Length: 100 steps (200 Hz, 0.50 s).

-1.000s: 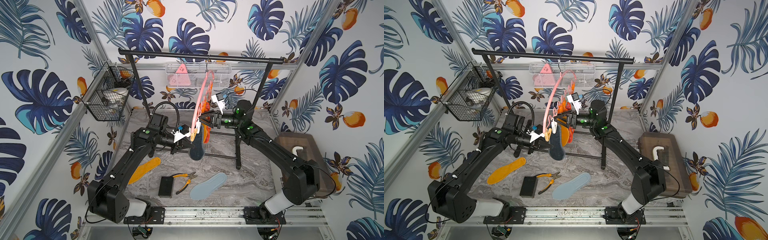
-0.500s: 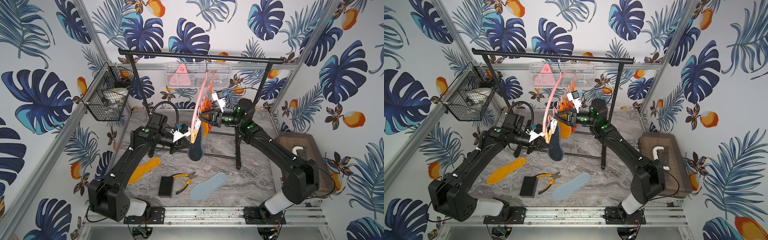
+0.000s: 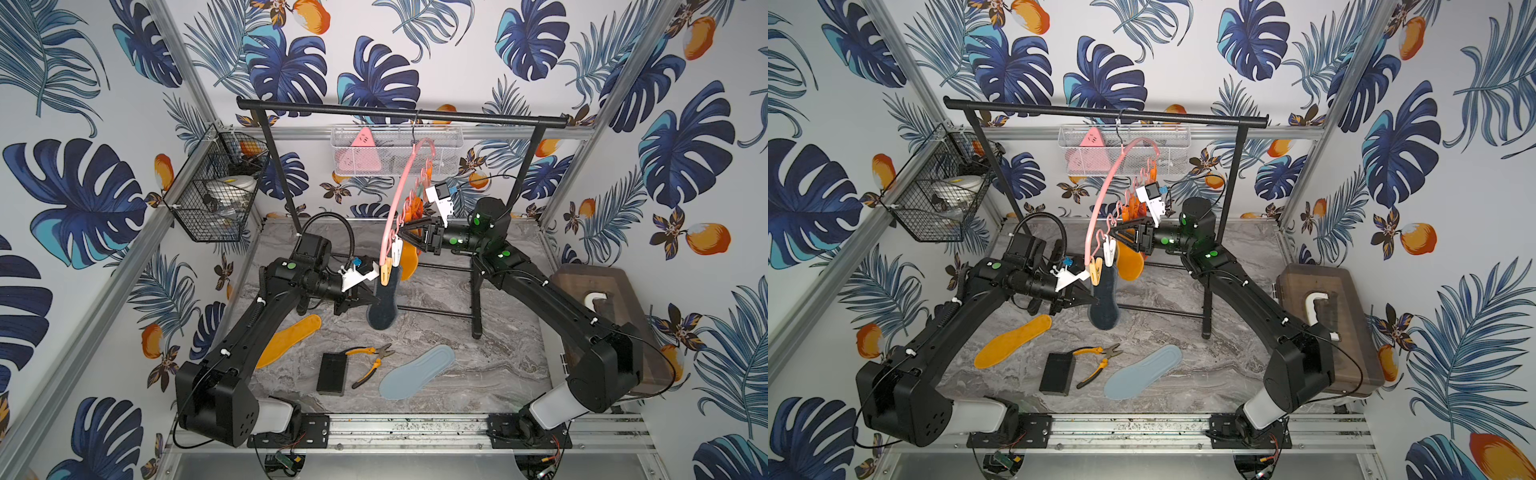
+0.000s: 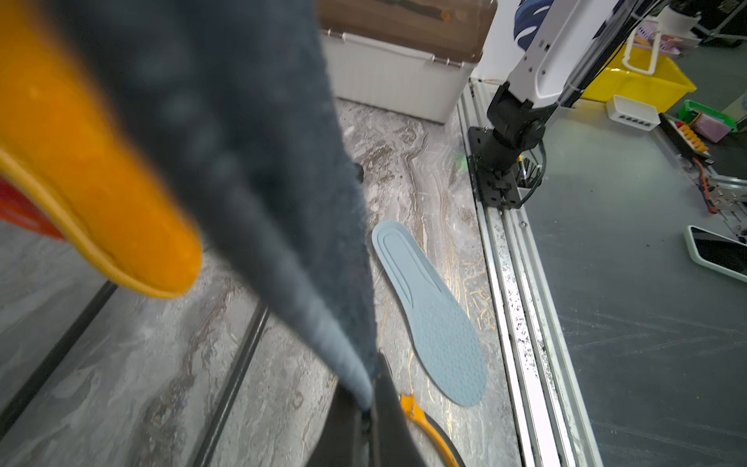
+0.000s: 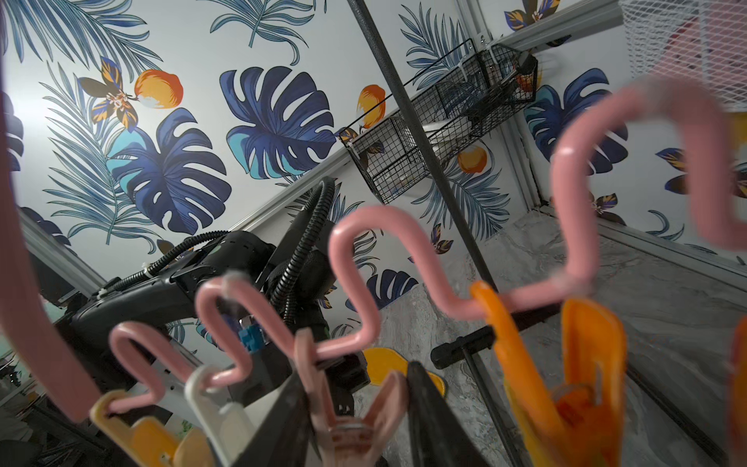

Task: Take the shoe insoles off the hanger
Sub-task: Open the clamp at the hanger, then place the insole at the center of the board.

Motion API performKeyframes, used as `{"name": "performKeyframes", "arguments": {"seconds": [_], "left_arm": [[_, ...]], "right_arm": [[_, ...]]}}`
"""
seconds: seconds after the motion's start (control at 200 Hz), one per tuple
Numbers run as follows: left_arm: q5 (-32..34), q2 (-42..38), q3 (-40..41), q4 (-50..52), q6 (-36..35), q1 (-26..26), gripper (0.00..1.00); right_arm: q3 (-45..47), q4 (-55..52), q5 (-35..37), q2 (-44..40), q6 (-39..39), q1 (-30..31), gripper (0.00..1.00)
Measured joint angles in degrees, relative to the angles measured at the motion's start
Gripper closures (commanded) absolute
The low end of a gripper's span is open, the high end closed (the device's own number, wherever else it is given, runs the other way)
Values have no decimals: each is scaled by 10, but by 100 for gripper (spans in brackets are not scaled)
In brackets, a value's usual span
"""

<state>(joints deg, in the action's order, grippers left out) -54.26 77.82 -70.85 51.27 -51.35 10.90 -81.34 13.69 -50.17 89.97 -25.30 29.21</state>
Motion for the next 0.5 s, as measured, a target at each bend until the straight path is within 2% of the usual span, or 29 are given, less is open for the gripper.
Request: {"name": "performKeyframes", "arguments": {"seconds": [0.205, 0.5], "left_arm": [[110, -14, 5, 26, 7, -35, 100], [310, -63, 28, 38, 80, -97, 100]], "right_arm": [[22, -30, 40, -17, 28, 0, 45], [110, -56, 125, -93, 54, 0, 40]]}}
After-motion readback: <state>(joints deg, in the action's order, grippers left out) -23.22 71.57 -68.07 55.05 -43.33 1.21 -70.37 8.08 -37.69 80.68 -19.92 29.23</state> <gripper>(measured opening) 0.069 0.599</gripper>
